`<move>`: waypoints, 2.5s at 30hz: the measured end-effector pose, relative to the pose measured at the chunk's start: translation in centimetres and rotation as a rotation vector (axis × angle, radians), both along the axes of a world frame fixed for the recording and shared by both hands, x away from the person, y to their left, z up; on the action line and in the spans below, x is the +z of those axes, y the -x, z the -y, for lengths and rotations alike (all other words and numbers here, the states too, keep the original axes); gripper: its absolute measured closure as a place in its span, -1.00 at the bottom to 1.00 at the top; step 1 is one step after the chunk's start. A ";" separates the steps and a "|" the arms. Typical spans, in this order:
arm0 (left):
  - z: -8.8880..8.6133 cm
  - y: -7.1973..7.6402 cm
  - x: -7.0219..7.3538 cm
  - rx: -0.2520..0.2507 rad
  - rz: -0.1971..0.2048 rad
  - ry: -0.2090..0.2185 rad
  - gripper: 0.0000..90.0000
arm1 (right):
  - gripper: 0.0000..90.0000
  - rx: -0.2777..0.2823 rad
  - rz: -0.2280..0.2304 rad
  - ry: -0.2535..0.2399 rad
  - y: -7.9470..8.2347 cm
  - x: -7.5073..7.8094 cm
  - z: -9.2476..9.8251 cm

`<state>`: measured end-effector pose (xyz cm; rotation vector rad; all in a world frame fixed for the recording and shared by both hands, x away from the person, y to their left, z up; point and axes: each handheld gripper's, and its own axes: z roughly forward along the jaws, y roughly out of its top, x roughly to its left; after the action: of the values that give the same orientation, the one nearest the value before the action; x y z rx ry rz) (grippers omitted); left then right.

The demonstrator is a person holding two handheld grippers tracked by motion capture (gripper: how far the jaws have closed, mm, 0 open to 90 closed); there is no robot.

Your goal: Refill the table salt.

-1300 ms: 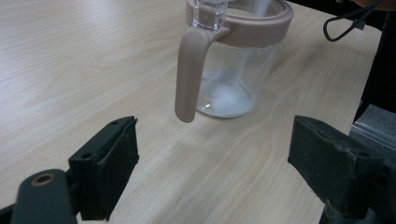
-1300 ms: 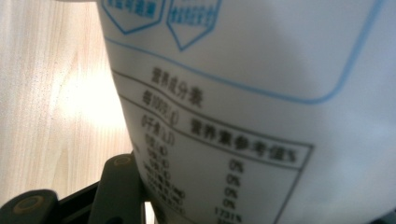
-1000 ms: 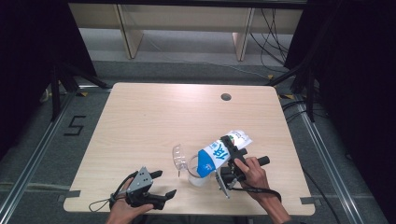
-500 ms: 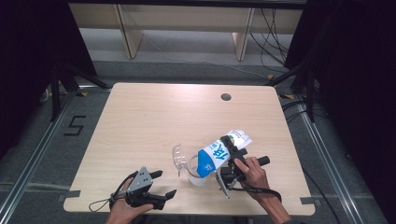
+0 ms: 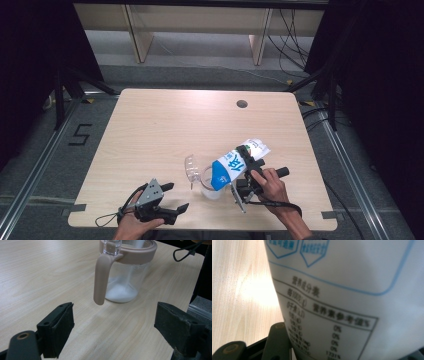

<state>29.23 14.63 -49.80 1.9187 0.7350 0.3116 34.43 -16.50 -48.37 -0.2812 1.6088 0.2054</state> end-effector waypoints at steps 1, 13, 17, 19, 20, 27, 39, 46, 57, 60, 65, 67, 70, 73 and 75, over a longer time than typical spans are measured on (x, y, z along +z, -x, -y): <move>0.0 0.0 0.0 0.000 0.000 -0.001 -0.66 | 0.13 0.023 0.017 0.013 -0.1 0.2 -0.1; 0.0 0.0 0.0 -0.005 0.000 0.001 -0.66 | 0.15 0.006 0.002 0.004 0.0 0.1 0.0; 0.0 0.0 0.0 -0.006 0.000 0.001 -0.66 | 0.15 0.006 0.002 0.009 0.0 0.1 -0.1; 0.0 0.0 0.0 -0.004 0.000 0.002 -0.66 | 0.15 0.011 0.010 0.011 0.0 0.1 -0.1; 0.0 0.0 0.0 -0.004 -0.001 0.002 -0.66 | 0.15 0.030 0.021 0.023 -0.1 0.2 -0.1; 0.0 0.0 0.0 -0.005 -0.001 0.001 -0.66 | 0.16 0.044 0.038 0.040 -0.2 0.4 -0.2; 0.0 0.0 0.0 -0.005 0.000 0.000 -0.66 | 0.18 0.011 0.009 0.006 0.0 -0.1 -0.1; 0.0 0.0 0.0 -0.005 -0.001 0.001 -0.66 | 0.19 0.012 0.004 -0.013 0.0 -0.1 -0.1; 0.0 0.0 0.0 -0.001 0.001 -0.005 -0.66 | 0.20 0.037 0.044 0.045 0.0 0.4 -0.2; 0.0 0.0 0.0 0.000 -0.001 -0.001 -0.66 | 0.21 0.045 0.052 0.057 0.0 0.5 -0.3; 0.0 0.0 0.0 0.000 -0.001 -0.001 -0.66 | 0.21 0.031 0.050 0.091 0.2 0.6 -0.3; 0.0 0.0 0.0 0.001 -0.001 0.002 -0.66 | 0.21 0.047 0.040 0.039 0.0 0.2 -0.3; 0.0 0.0 0.0 0.000 -0.001 0.000 -0.66 | 0.22 0.015 0.016 0.014 0.1 -0.1 -0.2; 0.0 0.0 0.0 0.001 -0.001 -0.005 -0.66 | 0.23 0.042 0.040 0.035 0.0 0.1 -0.2; 0.0 0.0 0.0 0.000 -0.001 -0.001 -0.66 | 0.23 0.035 0.041 0.044 0.0 0.2 -0.2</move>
<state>29.25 14.63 -49.81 1.9200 0.7351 0.3112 34.39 -16.26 -48.20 -0.3459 1.5700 0.1902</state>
